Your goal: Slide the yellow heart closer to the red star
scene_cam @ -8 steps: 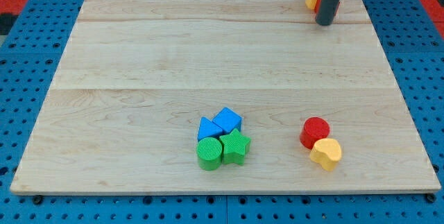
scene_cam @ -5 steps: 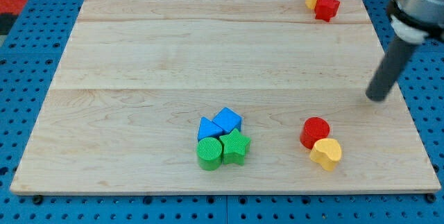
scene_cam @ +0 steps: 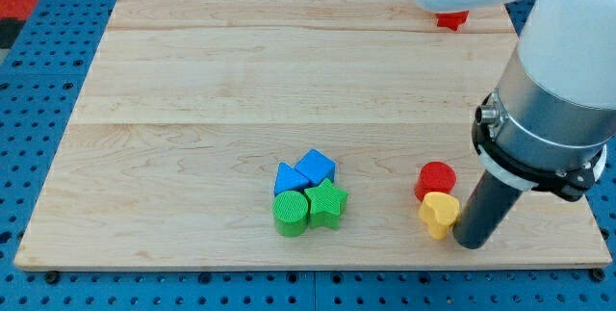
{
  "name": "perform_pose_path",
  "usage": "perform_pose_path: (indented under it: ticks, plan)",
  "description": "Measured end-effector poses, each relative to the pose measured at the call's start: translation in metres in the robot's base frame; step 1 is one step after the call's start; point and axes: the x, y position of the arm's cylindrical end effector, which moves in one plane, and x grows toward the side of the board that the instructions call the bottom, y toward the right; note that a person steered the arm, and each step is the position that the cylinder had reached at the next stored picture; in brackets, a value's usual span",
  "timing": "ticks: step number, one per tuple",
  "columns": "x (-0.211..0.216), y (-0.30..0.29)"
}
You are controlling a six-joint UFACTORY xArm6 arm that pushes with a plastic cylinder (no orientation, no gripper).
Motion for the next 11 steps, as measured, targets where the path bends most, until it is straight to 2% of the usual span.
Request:
perform_pose_path:
  ticks: [3,4,7,9,11]
  plan:
    - [0.001,-0.024]
    - [-0.013,-0.042]
    - [-0.1,-0.071]
    - [-0.113,-0.102]
    - [-0.154,-0.124]
